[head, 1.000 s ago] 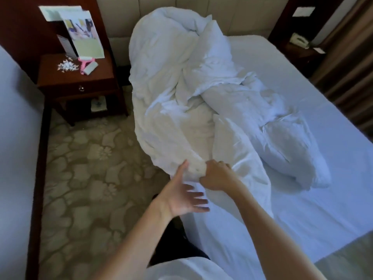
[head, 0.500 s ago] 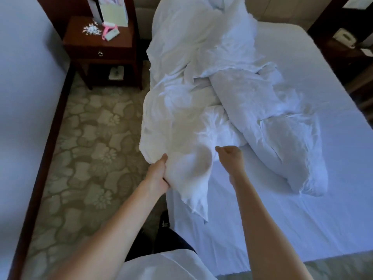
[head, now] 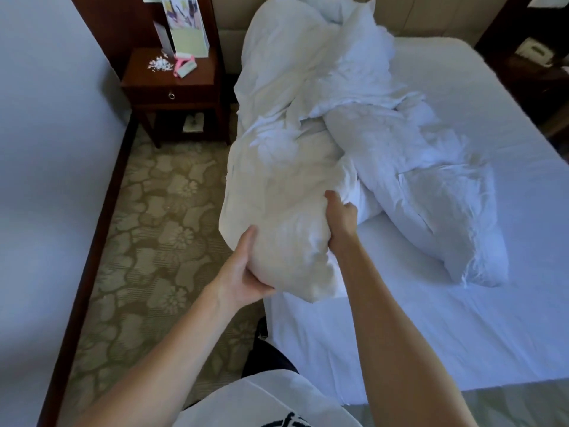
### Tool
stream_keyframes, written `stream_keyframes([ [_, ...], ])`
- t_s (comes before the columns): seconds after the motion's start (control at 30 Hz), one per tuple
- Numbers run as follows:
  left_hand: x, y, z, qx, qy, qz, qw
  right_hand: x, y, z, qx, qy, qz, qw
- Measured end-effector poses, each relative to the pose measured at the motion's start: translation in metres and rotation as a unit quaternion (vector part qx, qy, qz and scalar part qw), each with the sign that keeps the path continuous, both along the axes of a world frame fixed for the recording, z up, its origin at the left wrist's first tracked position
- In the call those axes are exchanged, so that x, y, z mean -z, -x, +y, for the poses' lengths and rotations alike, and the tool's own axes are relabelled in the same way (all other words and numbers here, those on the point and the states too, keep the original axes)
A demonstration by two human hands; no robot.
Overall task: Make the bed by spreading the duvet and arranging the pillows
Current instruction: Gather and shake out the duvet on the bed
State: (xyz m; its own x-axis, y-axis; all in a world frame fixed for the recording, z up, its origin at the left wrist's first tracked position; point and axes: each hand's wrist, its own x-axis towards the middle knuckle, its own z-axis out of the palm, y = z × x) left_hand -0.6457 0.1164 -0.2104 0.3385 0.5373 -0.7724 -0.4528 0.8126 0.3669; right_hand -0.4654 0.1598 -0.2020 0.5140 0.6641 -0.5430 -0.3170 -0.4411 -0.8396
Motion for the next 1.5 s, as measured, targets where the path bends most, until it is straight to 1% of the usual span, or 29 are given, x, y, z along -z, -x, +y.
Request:
stream_keyframes([
  [0.07, -0.002, -0.009, -0.027, 0.043, -0.013, -0.057, 0.997, -0.002, 0.019, -0.025, 0.041, 0.001, -0.04, 0.998],
  [0.1, -0.001, -0.012, -0.04, 0.054, -0.009, -0.073, 0.996, 0.0, 0.032, -0.042, 0.054, 0.006, -0.056, 0.997],
  [0.13, -0.001, -0.013, -0.052, 0.058, 0.001, -0.072, 0.996, 0.002, 0.045, -0.063, 0.068, 0.013, -0.07, 0.995],
  [0.2, -0.001, -0.004, -0.075, 0.057, 0.023, -0.029, 0.998, 0.005, 0.069, -0.109, 0.101, 0.024, -0.067, 0.992],
  [0.27, 0.0, 0.014, -0.098, 0.062, 0.017, 0.037, 0.997, 0.004, 0.086, -0.158, 0.116, 0.022, -0.017, 0.993],
  [0.33, -0.001, 0.032, -0.122, 0.077, -0.001, 0.074, 0.994, 0.002, 0.096, -0.205, 0.093, 0.019, 0.019, 0.995],
  [0.43, -0.015, 0.041, -0.156, 0.066, -0.017, 0.076, 0.995, 0.002, 0.097, -0.242, 0.046, 0.048, 0.036, 0.997],
  [0.47, -0.02, 0.04, -0.164, 0.061, -0.027, 0.071, 0.995, 0.003, 0.094, -0.24, 0.037, 0.061, 0.049, 0.996],
  [0.53, -0.031, 0.041, -0.177, 0.057, -0.039, 0.061, 0.996, 0.009, 0.081, -0.222, 0.022, 0.073, 0.104, 0.992],
  [0.6, -0.039, 0.045, -0.182, 0.051, -0.044, 0.045, 0.997, 0.005, 0.064, -0.2, 0.001, 0.073, 0.126, 0.989],
  [0.67, -0.049, 0.05, -0.184, 0.043, -0.049, 0.038, 0.997, -0.003, 0.048, -0.186, -0.019, 0.081, 0.102, 0.991],
  [0.73, -0.053, 0.053, -0.187, 0.053, -0.064, 0.052, 0.995, -0.014, 0.039, -0.178, -0.066, 0.104, 0.071, 0.99],
  [0.8, -0.052, 0.049, -0.194, 0.069, -0.083, 0.09, 0.99, -0.011, 0.031, -0.166, -0.133, 0.145, 0.033, 0.98],
  [0.87, -0.046, 0.037, -0.2, 0.082, -0.098, 0.138, 0.982, 0.001, 0.023, -0.151, -0.194, 0.192, 0.0, 0.962],
  [0.93, -0.045, 0.023, -0.201, 0.087, -0.101, 0.169, 0.977, 0.025, 0.008, -0.137, -0.222, 0.225, -0.024, 0.948],
  [1.0, -0.045, 0.011, -0.195, 0.087, -0.096, 0.184, 0.974, 0.073, -0.022, -0.123, -0.207, 0.225, -0.009, 0.952],
  [1.07, -0.046, 0.002, -0.184, 0.081, -0.082, 0.181, 0.977, 0.099, -0.05, -0.122, -0.168, 0.205, 0.024, 0.964],
  [1.13, -0.045, -0.005, -0.176, 0.057, -0.069, 0.184, 0.979, 0.082, -0.061, -0.137, -0.094, 0.185, 0.065, 0.976],
  [1.2, -0.043, -0.01, -0.171, 0.02, -0.056, 0.192, 0.98, 0.055, -0.062, -0.151, -0.007, 0.145, 0.143, 0.979],
  [1.27, -0.04, -0.013, -0.172, -0.008, -0.046, 0.17, 0.984, 0.036, -0.064, -0.159, 0.05, 0.077, 0.222, 0.971],
  [1.33, -0.042, -0.017, -0.176, -0.017, -0.044, 0.14, 0.989, 0.013, -0.062, -0.168, 0.098, 0.007, 0.288, 0.953],
  [1.43, -0.048, -0.017, -0.18, -0.017, -0.054, 0.119, 0.991, -0.022, -0.06, -0.187, 0.151, -0.054, 0.322, 0.933],
  [1.5, -0.056, -0.007, -0.184, -0.023, -0.07, 0.09, 0.993, -0.039, -0.053, -0.209, 0.149, -0.08, 0.303, 0.938],
])
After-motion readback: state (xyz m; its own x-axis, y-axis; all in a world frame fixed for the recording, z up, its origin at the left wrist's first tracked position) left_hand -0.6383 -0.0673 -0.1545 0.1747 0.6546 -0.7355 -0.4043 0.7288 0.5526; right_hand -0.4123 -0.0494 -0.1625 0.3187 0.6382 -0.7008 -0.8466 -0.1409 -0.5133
